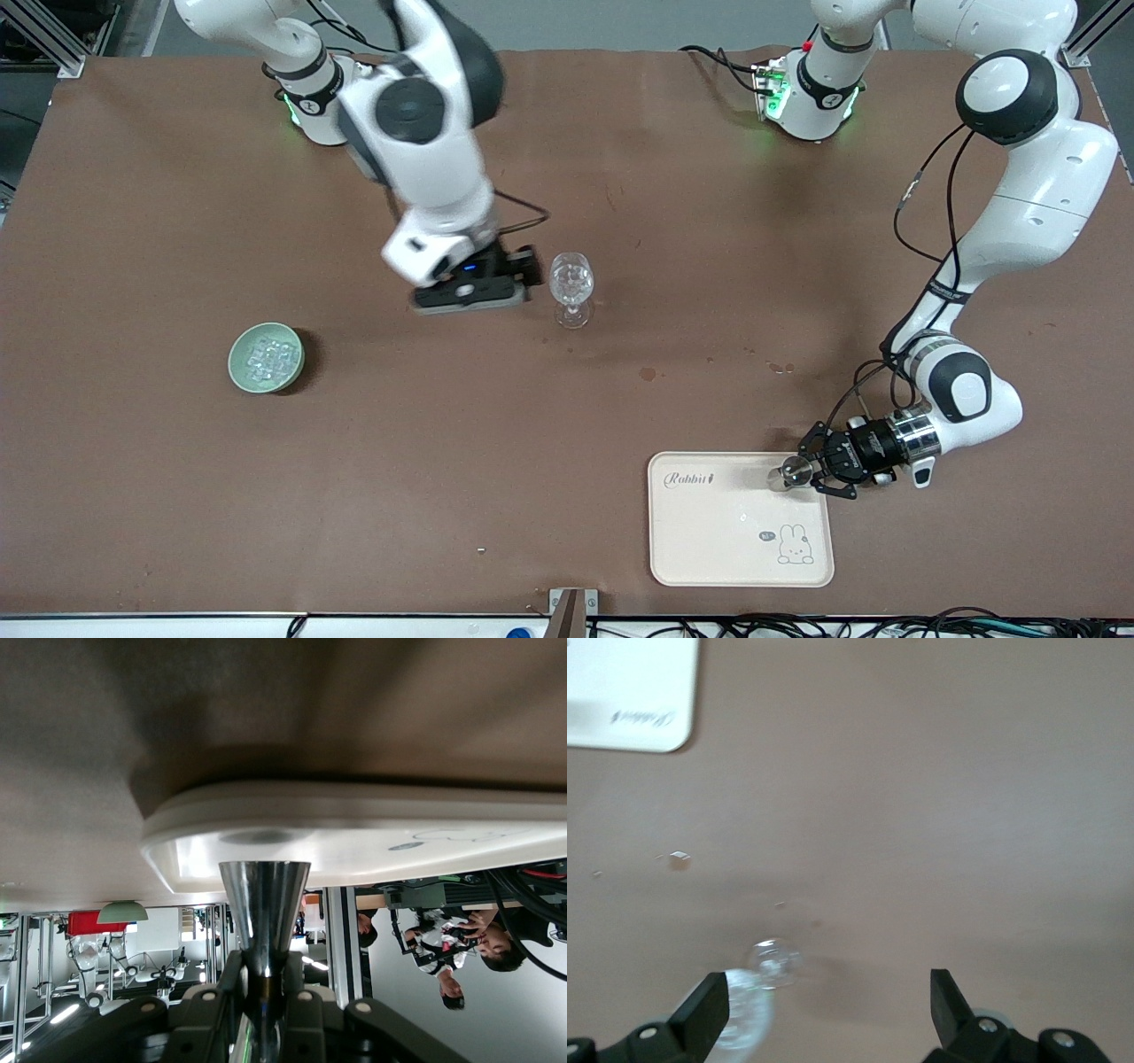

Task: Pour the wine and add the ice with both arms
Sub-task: 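Withdraw the right gripper from the glass while the left gripper releases the jigger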

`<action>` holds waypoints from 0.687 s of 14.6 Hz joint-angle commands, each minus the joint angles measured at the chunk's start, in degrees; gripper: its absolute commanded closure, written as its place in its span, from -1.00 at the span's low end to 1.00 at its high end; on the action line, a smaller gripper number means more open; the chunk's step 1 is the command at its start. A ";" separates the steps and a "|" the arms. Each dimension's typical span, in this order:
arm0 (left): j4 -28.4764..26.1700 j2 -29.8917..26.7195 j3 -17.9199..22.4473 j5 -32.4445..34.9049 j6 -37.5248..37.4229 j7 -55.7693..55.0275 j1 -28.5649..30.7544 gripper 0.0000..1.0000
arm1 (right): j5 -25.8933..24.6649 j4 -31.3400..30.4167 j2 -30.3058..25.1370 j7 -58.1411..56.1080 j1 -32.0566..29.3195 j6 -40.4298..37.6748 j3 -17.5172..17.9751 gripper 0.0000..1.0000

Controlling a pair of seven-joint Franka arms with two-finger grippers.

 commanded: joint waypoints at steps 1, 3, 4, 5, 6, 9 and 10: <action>1.43 1.28 0.01 -1.49 0.55 0.98 -0.50 0.80 | -0.21 -2.11 -4.88 -4.50 -6.57 -3.44 1.08 -1.00; 1.34 1.28 0.01 -1.40 0.55 0.98 -0.41 0.58 | -0.21 -2.20 -7.77 -8.88 -10.97 -7.20 1.08 -1.00; 1.34 1.28 0.10 -1.40 0.64 1.07 -0.50 0.50 | -0.21 -2.28 -9.09 -11.25 -13.34 -9.66 1.16 -1.00; 1.34 1.28 0.53 -1.40 0.64 1.07 -0.59 0.41 | -0.21 -2.81 -10.67 -12.58 -15.37 -11.86 1.17 -1.00; 1.34 1.02 1.15 -1.40 0.64 1.07 -1.02 0.26 | -0.12 -4.03 -13.04 -13.64 -17.74 -13.28 1.17 -1.00; 1.25 0.58 1.59 -1.05 0.64 1.24 -1.38 -0.78 | -0.12 -8.69 -18.85 -18.21 -22.15 -13.91 1.08 -1.00; 1.08 0.49 1.59 -0.88 0.64 1.16 -1.38 -0.81 | -0.12 -9.31 -20.17 -18.39 -23.55 -14.34 1.16 -1.00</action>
